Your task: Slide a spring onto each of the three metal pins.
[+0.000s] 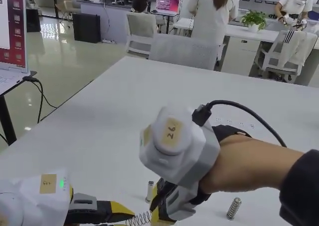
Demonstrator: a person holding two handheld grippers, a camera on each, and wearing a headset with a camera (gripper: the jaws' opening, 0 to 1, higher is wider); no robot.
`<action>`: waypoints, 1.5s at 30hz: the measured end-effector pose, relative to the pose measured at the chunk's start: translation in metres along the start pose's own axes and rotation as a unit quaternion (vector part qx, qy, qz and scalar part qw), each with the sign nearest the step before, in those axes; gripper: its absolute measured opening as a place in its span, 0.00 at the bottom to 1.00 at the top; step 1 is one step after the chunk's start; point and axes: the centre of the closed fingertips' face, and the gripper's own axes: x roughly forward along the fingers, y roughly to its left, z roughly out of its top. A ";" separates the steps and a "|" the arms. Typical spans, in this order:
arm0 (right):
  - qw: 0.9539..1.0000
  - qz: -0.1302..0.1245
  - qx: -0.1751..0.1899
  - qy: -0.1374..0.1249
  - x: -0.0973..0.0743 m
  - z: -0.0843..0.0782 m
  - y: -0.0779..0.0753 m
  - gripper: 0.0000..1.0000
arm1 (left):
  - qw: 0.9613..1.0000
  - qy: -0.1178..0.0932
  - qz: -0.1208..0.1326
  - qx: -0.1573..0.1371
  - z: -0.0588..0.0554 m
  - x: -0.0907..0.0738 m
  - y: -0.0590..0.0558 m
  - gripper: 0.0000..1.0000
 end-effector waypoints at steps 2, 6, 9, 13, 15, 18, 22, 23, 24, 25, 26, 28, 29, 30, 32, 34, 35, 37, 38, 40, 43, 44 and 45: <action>1.000 -0.002 -0.004 -0.001 -0.001 0.003 0.000 0.08 | 1.000 -0.001 0.000 0.000 0.000 0.000 0.000 0.03; 1.000 -0.003 -0.007 -0.005 -0.003 0.006 -0.001 0.08 | 1.000 0.000 0.000 0.002 0.001 0.000 0.000 0.03; 1.000 -0.005 -0.009 -0.009 -0.004 0.009 -0.002 0.07 | 1.000 0.000 0.000 0.002 0.001 0.000 0.000 0.03; 1.000 -0.007 -0.011 -0.023 -0.008 0.017 -0.002 0.08 | 1.000 0.000 -0.001 0.003 0.002 0.002 -0.001 0.03; 0.999 -0.008 -0.010 -0.030 -0.008 0.020 -0.003 0.08 | 1.000 -0.001 -0.002 0.003 0.002 0.003 -0.001 0.03; 0.999 -0.011 -0.011 -0.037 -0.009 0.024 -0.005 0.08 | 1.000 -0.002 -0.001 0.003 0.003 0.003 0.000 0.03; 0.999 -0.014 -0.011 -0.050 -0.011 0.030 -0.005 0.08 | 1.000 -0.006 0.001 0.002 0.005 0.003 0.000 0.03; 0.998 -0.015 -0.010 -0.052 -0.011 0.032 -0.006 0.08 | 1.000 -0.007 0.002 0.002 0.006 0.003 0.001 0.03; 0.998 -0.014 -0.010 -0.054 -0.011 0.032 -0.006 0.08 | 1.000 -0.007 0.002 0.002 0.006 0.003 0.001 0.03; 0.998 -0.014 -0.009 -0.053 -0.011 0.032 -0.005 0.08 | 1.000 -0.006 0.003 0.004 0.006 0.003 0.001 0.03; 0.999 -0.015 -0.013 -0.050 -0.010 0.031 -0.005 0.08 | 1.000 -0.005 0.004 0.004 0.006 0.003 0.001 0.03; 0.999 -0.013 -0.014 -0.050 -0.010 0.031 -0.004 0.08 | 1.000 -0.005 0.003 0.003 0.006 0.003 0.000 0.03; 0.999 -0.013 -0.015 -0.049 -0.010 0.031 -0.004 0.08 | 1.000 -0.005 0.003 0.003 0.006 0.003 0.000 0.02; 0.999 -0.013 -0.015 -0.048 -0.010 0.031 -0.004 0.08 | 1.000 -0.005 0.004 0.003 0.006 0.003 0.000 0.02; 0.999 -0.010 -0.013 -0.048 -0.010 0.030 -0.004 0.08 | 1.000 -0.003 0.003 0.003 0.006 0.003 -0.001 0.02; 0.999 -0.007 -0.013 -0.045 -0.009 0.029 -0.002 0.09 | 1.000 -0.004 0.000 0.004 0.006 0.004 -0.002 0.02; 0.999 -0.005 -0.015 -0.041 -0.008 0.027 -0.002 0.09 | 1.000 -0.008 0.000 0.003 0.007 0.004 -0.002 0.02; 0.999 -0.004 -0.018 -0.034 -0.004 0.025 -0.001 0.09 | 1.000 -0.010 0.001 0.003 0.009 0.004 -0.002 0.02; 0.999 -0.003 -0.017 -0.033 -0.003 0.025 -0.001 0.10 | 1.000 -0.010 0.000 0.004 0.009 0.004 -0.001 0.02; 0.999 0.000 -0.015 -0.031 -0.002 0.024 -0.001 0.10 | 1.000 -0.010 -0.001 0.005 0.010 0.004 -0.002 0.02; 1.000 0.002 -0.015 -0.027 0.000 0.024 0.000 0.10 | 1.000 -0.010 -0.002 0.007 0.011 0.004 -0.002 0.02; 1.000 0.003 -0.015 -0.025 0.000 0.023 0.000 0.10 | 1.000 -0.010 -0.003 0.007 0.011 0.004 -0.002 0.02; 1.000 0.003 -0.015 -0.024 0.001 0.023 0.000 0.10 | 1.000 -0.010 -0.003 0.008 0.011 0.004 -0.003 0.02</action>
